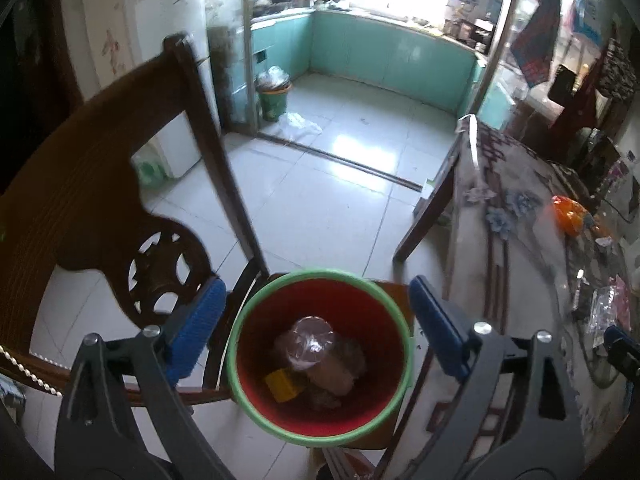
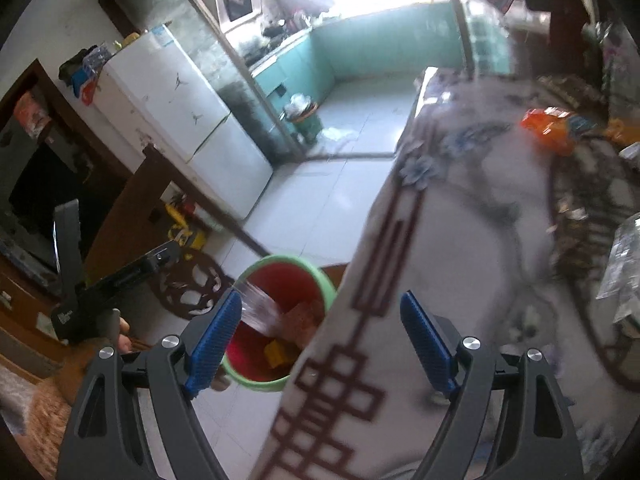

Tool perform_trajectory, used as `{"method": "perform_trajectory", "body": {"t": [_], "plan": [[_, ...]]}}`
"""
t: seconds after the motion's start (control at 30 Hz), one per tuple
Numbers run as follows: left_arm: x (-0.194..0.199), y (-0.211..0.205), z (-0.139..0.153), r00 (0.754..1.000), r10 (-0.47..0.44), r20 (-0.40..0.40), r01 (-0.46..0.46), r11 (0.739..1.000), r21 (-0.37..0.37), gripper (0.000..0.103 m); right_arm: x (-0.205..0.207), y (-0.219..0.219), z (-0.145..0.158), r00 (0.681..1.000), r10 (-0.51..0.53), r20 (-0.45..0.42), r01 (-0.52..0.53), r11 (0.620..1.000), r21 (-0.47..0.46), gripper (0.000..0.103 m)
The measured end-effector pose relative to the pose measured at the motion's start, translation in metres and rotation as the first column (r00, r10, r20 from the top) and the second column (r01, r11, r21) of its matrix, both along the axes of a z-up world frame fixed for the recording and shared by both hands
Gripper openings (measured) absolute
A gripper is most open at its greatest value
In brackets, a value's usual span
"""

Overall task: Collect trash
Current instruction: 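Open the right tool to drop the pink carton while the left tool drops the bottle, then move both tools back over the table toward the remaining trash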

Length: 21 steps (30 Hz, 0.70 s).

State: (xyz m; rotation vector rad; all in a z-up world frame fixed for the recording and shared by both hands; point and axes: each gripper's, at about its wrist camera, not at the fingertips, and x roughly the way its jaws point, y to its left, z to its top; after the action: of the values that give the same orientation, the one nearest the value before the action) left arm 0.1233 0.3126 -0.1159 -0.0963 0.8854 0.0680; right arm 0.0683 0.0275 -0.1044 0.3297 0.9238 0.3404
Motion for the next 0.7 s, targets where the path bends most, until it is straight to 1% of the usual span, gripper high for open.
{"method": "perform_trajectory", "body": {"t": [0.1,0.27,0.4,0.57,0.7], "plan": [[-0.004,-0.022,0.013,0.999,-0.03,0.038,0.029,0.999,0.024,0.09,-0.004,-0.017,-0.002,1.0,-0.025,-0.013,0.025,1.0,0.018,0.079],[-0.011,-0.061,0.025,0.995,-0.076,0.062,0.075,0.997,0.025,0.09,-0.017,-0.044,-0.003,0.999,-0.036,-0.002,0.036,0.999,0.017,0.079],[-0.021,-0.098,0.035,0.992,-0.097,0.085,0.095,0.995,0.032,0.09,-0.031,-0.076,0.0,0.999,-0.039,0.017,0.039,0.999,0.009,0.079],[-0.038,-0.151,0.044,0.988,-0.114,0.1,0.113,0.994,0.015,0.09,-0.051,-0.123,0.002,0.999,-0.023,0.028,0.024,1.0,-0.017,0.079],[-0.055,-0.196,0.04,0.988,-0.124,0.095,0.126,0.992,-0.021,0.09,-0.07,-0.161,0.003,0.999,-0.004,0.044,0.006,0.998,-0.057,0.079]]}}
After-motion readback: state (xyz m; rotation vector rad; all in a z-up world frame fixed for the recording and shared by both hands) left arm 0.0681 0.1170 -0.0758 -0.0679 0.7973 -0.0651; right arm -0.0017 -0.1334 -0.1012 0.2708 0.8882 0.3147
